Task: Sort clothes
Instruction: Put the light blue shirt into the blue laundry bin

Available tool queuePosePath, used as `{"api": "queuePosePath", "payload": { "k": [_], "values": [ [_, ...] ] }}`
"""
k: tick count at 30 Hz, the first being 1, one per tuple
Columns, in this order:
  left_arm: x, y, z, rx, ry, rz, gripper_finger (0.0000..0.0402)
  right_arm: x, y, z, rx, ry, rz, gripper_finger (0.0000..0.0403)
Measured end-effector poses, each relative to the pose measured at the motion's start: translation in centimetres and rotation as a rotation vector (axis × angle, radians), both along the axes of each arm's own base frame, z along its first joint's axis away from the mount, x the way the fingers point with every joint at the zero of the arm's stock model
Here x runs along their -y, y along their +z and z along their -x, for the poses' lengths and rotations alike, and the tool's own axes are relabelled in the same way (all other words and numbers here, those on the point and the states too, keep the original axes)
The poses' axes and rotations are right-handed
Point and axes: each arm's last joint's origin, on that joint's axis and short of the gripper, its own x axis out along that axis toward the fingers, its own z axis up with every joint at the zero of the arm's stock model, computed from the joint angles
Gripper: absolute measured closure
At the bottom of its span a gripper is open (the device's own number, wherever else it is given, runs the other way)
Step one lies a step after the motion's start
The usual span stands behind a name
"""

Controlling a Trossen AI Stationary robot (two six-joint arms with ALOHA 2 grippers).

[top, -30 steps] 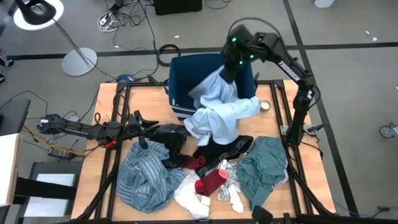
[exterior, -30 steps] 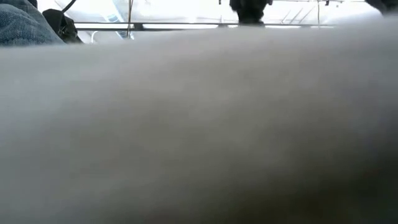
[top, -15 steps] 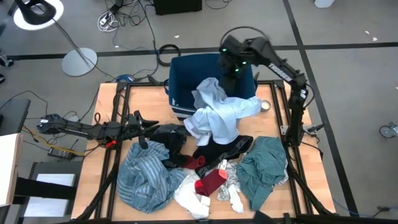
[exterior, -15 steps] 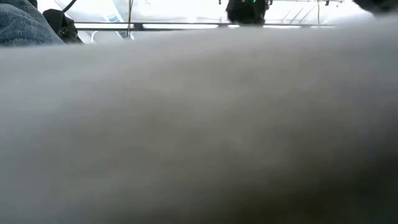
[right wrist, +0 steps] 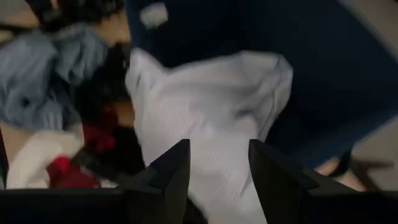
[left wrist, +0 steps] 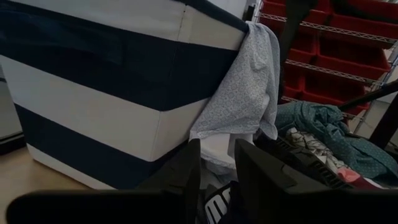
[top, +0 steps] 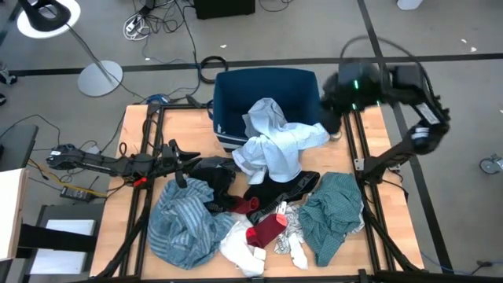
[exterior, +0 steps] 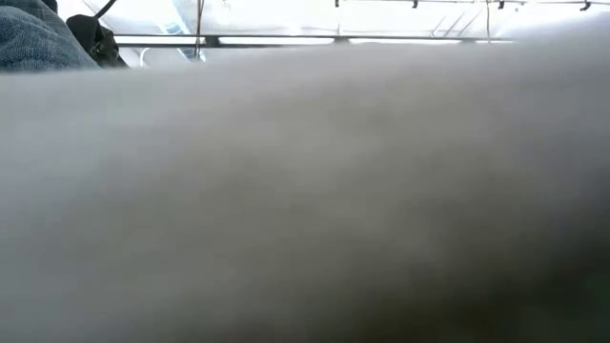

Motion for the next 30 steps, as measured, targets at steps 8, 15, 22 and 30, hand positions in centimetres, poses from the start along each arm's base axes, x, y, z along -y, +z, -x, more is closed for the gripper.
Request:
{"api": "queuePosePath", "payload": {
  "k": [8, 15, 22, 30],
  "values": [
    [0.0, 0.0, 0.0, 0.002, 0.003, 0.000, 0.0296, -5.2, -7.0, 3.1, -0.095, -0.134, -0.004, 0.0240],
    [0.0, 0.0, 0.0, 0.003, 0.003, 0.001, 0.0296, -7.7, -14.2, 2.4, -0.121, -0.100, -0.055, 0.0232],
    [0.0, 0.0, 0.0, 0.005, 0.003, 0.006, 0.0296, -9.3, -21.3, 0.1, -0.111, -0.024, -0.034, 0.0185],
    [0.0, 0.0, 0.0, 0.002, 0.003, 0.007, 0.0296, -9.5, -27.9, -2.1, 0.066, 0.026, 0.100, 0.0129]
  ]
}}
